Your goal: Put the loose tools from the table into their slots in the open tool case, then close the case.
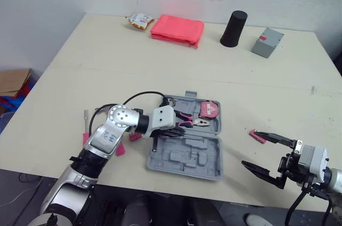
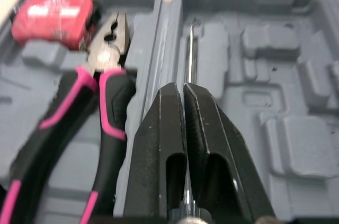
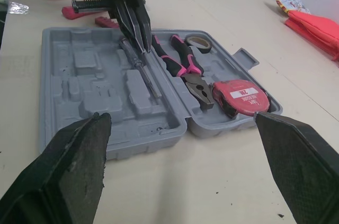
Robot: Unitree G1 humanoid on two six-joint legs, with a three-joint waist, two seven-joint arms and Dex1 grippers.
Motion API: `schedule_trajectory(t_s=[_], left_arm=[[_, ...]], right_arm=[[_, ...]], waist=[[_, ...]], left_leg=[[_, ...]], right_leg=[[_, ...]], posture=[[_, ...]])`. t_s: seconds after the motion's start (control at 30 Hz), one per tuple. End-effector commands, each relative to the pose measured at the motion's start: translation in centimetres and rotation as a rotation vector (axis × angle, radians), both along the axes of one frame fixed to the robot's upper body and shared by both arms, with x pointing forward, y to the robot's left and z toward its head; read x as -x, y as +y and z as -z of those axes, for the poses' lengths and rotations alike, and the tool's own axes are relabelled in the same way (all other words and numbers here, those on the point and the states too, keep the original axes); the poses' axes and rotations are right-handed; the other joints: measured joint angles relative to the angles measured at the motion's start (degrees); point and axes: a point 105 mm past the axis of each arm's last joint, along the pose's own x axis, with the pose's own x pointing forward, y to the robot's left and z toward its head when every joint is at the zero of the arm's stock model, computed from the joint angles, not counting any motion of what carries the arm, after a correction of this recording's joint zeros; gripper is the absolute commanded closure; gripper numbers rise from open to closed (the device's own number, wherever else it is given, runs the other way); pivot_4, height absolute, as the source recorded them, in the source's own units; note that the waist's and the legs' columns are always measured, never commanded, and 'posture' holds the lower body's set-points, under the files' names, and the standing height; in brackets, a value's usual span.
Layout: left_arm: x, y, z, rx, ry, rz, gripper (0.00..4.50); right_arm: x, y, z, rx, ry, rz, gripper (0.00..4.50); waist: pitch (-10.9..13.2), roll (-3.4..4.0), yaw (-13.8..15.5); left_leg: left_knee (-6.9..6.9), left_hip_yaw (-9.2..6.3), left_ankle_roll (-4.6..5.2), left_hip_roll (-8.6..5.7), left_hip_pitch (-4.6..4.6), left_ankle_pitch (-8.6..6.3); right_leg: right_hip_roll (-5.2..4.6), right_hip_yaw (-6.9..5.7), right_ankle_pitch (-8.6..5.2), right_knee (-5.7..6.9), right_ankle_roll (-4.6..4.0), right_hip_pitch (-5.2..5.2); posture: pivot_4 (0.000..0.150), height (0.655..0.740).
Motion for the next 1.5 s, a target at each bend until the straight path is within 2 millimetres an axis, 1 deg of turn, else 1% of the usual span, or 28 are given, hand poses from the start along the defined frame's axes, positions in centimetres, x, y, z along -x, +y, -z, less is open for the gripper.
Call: schedule_trajectory(t_s=[0.03, 0.27, 0.37, 0.5, 0.6, 0.67, 0.7, 0.77, 0.8, 0.83, 0.93, 0.97, 1.03, 1.1, 1.17, 1.2, 1.23, 1.27, 1.3, 1.33, 1.37, 1.4, 1.43, 1.47, 1.5], left_arm=[[0.3, -0.2, 0.2, -0.012, -0.014, 0.015, 4.40], [0.4, 0.2, 1.9, -0.083, -0.005, 0.016, 4.40], [-0.2, 0.1, 2.9, -0.104, 0.008, -0.040, 4.40], [-0.7, 0.1, 4.7, -0.157, 0.104, -0.124, 4.40], [-0.5, 0.5, 6.2, -0.219, 0.188, -0.154, 4.40], [-0.2, 0.8, 7.1, -0.267, 0.224, -0.158, 4.40], [0.0, 0.9, 7.5, -0.290, 0.241, -0.154, 4.40], [0.1, 0.9, 8.0, -0.307, 0.240, -0.154, 4.40], [0.1, 0.6, 7.8, -0.293, 0.225, -0.149, 4.40], [0.1, 0.1, 7.2, -0.256, 0.208, -0.130, 4.40], [0.0, -1.2, 4.7, -0.113, 0.130, -0.062, 4.40], [0.0, -1.5, 3.4, -0.049, 0.083, -0.032, 4.40], [-0.2, -1.6, -0.8, 0.156, -0.039, 0.009, 4.40], [-0.1, -0.2, -3.7, 0.281, -0.102, 0.031, 4.40], [0.7, 1.8, -5.2, 0.349, -0.050, 0.059, 4.40], [0.5, 3.2, -5.9, 0.381, -0.045, 0.033, 3.83], [0.1, 5.4, -5.9, 0.369, -0.033, -0.027, 3.57], [-0.2, 7.4, -5.9, 0.353, -0.041, -0.089, 3.07], [-0.4, 9.6, -5.8, 0.328, -0.052, -0.164, 2.78], [-0.5, 11.6, -5.7, 0.314, -0.068, -0.238, 2.31], [-0.5, 12.8, -5.7, 0.310, -0.080, -0.282, 1.80], [-0.7, 15.3, -5.8, 0.308, -0.113, -0.388, 1.45], [-0.7, 17.0, -5.9, 0.306, -0.137, -0.456, 1.02], [-0.5, 19.1, -6.1, 0.297, -0.183, -0.520, 0.52], [-0.2, 21.6, -6.3, 0.270, -0.213, -0.611, 0.13]], right_arm=[[0.1, 0.1, -0.8, 0.005, -0.034, 0.003, 0.00], [0.1, -0.1, -1.1, 0.010, -0.040, 0.019, 0.00], [0.1, -0.1, -1.2, 0.010, -0.043, 0.026, 0.00], [0.2, 0.0, -1.3, 0.010, -0.043, 0.031, 0.00], [0.2, 0.1, -1.5, 0.010, -0.044, 0.035, 0.00], [0.1, 0.1, -1.5, 0.011, -0.044, 0.037, 0.00], [0.1, 0.1, -1.6, 0.011, -0.044, 0.038, 0.00], [0.0, 0.1, -1.6, 0.012, -0.045, 0.039, 0.00], [0.0, 0.1, -1.7, 0.012, -0.046, 0.040, 0.00], [0.0, 0.1, -1.8, 0.013, -0.047, 0.041, 0.00], [0.0, 0.0, -1.9, 0.015, -0.048, 0.047, 0.00], [0.0, -0.1, -2.0, 0.017, -0.050, 0.052, 0.00], [0.0, -1.0, -2.3, 0.026, -0.056, 0.077, 0.00], [0.1, -2.1, -2.5, 0.044, -0.055, 0.098, 0.00], [0.2, -3.2, -2.7, 0.060, -0.050, 0.116, 0.00], [0.3, -3.8, -2.8, 0.063, -0.051, 0.128, 0.00], [0.5, -4.8, -2.6, 0.083, -0.048, 0.146, 0.00], [0.6, -5.7, -2.4, 0.107, -0.051, 0.163, 0.00], [0.7, -6.9, -2.4, 0.123, -0.059, 0.197, 0.00], [0.7, -8.0, -2.4, 0.142, -0.075, 0.232, 0.00], [0.7, -8.7, -2.5, 0.152, -0.089, 0.252, 0.00], [0.7, -9.9, -2.6, 0.163, -0.104, 0.292, 0.00], [0.8, -10.7, -2.6, 0.171, -0.113, 0.316, 0.00], [0.8, -11.7, -2.6, 0.184, -0.125, 0.347, 0.00], [0.9, -12.7, -2.4, 0.186, -0.122, 0.378, 0.00]], waist=[[0.0, 0.00, 0.0], [0.0, 0.01, 0.0], [-0.1, 0.15, 0.1], [-0.3, 0.37, 0.2], [-0.5, 0.42, 0.2], [-0.6, 0.43, 0.1], [-0.7, 0.39, 0.1], [-1.3, 0.44, 0.1], [-1.5, 0.50, 0.1], [-1.7, 0.58, 0.1], [-1.8, 0.66, 0.1], [-1.8, 0.66, 0.1], [-1.7, 0.69, 0.1], [-1.4, 0.67, 0.2], [-1.3, 0.59, 0.1], [-1.3, 0.61, 0.0], [-1.3, 0.63, -0.1], [-1.3, 0.66, -0.3], [-1.2, 0.71, -0.4], [-1.1, 0.78, -0.6], [-1.0, 0.82, -0.6], [-0.8, 0.85, -0.5], [-0.7, 0.84, -0.4], [-0.5, 0.80, -0.3], [-0.5, 0.71, -0.3]], left_leg=[[0.00, 0.00, 0.00, 0.00, 0.00, 0.00], [0.00, -0.23, 0.00, -0.01, 0.10, -0.01], [-0.02, -0.37, 0.04, -0.02, 0.14, -0.04], [-0.02, -0.43, 0.08, -0.09, 0.19, -0.06], [-0.02, -0.48, 0.12, -0.14, 0.22, -0.08], [-0.08, -0.50, 0.13, -0.14, 0.49, -0.10], [-0.29, -0.49, 0.19, -0.16, 0.98, -0.21], [-0.45, -0.52, 0.35, -0.16, 1.18, -0.38], [-0.48, -0.53, 0.39, -0.15, 1.17, -0.41], [-0.49, -0.53, 0.41, -0.15, 1.17, -0.45], [-0.49, -0.53, 0.46, -0.16, 1.16, -0.48], [-0.48, -0.53, 0.47, -0.16, 1.15, -0.49], [-0.48, -0.54, 0.51, -0.16, 1.05, -0.51], [-0.47, -0.53, 0.54, -0.17, 0.88, -0.53], [-0.48, -0.55, 0.53, -0.16, 0.79, -0.53], [-0.49, -0.58, 0.49, -0.13, 0.79, -0.55], [-0.51, -0.57, 0.42, -0.11, 0.81, -0.59], [-0.55, -0.55, 0.38, -0.10, 0.89, -0.62], [-0.59, -0.52, 0.36, -0.08, 0.94, -0.63], [-0.63, -0.50, 0.34, -0.08, 0.99, -0.64], [-0.65, -0.49, 0.32, -0.07, 1.00, -0.65], [-0.65, -0.50, 0.31, -0.07, 1.00, -0.67], [-0.64, -0.50, 0.34, -0.08, 0.99, -0.69], [-0.60, -0.49, 0.39, -0.08, 0.98, -0.72], [-0.59, -0.49, 0.41, -0.11, 0.97, -0.73]], right_leg=[[0.00, 0.00, 0.00, 0.00, 0.00, 0.01], [-0.01, -0.18, 0.00, -0.24, 0.00, 0.33], [-0.01, -0.26, 0.01, -0.39, 0.01, 0.52], [-0.08, -0.29, 0.04, -0.47, 0.07, 0.67], [-0.10, -0.32, 0.06, -0.51, 0.11, 0.75], [-0.11, -0.34, 0.06, -0.60, 0.11, 1.07], [-0.13, -0.34, 0.06, -0.80, 0.10, 1.53], [-0.14, -0.37, 0.05, -0.95, 0.08, 1.74], [-0.14, -0.38, 0.05, -0.98, 0.08, 1.74], [-0.16, -0.38, 0.04, -1.00, 0.07, 1.75], [-0.20, -0.38, 0.04, -1.01, 0.06, 1.76], [-0.20, -0.39, 0.04, -1.01, 0.06, 1.74], [-0.23, -0.40, 0.04, -1.02, 0.06, 1.66], [-0.25, -0.43, 0.04, -1.03, 0.06, 1.50], [-0.24, -0.52, 0.03, -1.05, 0.05, 1.44], [-0.23, -0.56, 0.02, -1.07, 0.02, 1.44], [-0.21, -0.58, -0.01, -1.07, -0.03, 1.44], [-0.19, -0.58, -0.06, -1.09, -0.06, 1.49], [-0.17, -0.55, -0.08, -1.10, -0.07, 1.49], [-0.16, -0.54, -0.10, -1.11, -0.09, 1.49], [-0.14, -0.53, -0.14, -1.11, -0.10, 1.49], [-0.15, -0.53, -0.15, -1.13, -0.10, 1.48], [-0.18, -0.54, -0.15, -1.13, -0.09, 1.48], [-0.22, -0.53, -0.15, -1.13, -0.09, 1.48], [-0.26, -0.53, -0.14, -1.13, -0.07, 1.48]], posture=[[0.150, 0.7400], [0.150, 0.7400], [0.150, 0.7400], [0.150, 0.7400], [0.150, 0.7400], [0.150, 0.7400], [0.150, 0.7400], [0.150, 0.7400], [0.150, 0.7400], [0.150, 0.7400], [0.150, 0.7400], [0.150, 0.7400], [0.150, 0.7400], [0.150, 0.7400], [0.150, 0.7400], [0.150, 0.7400], [0.150, 0.7400], [0.150, 0.7400], [0.150, 0.7400], [0.150, 0.7400], [0.150, 0.7400], [0.150, 0.7400], [0.150, 0.7400], [0.150, 0.7400], [0.150, 0.7400]])
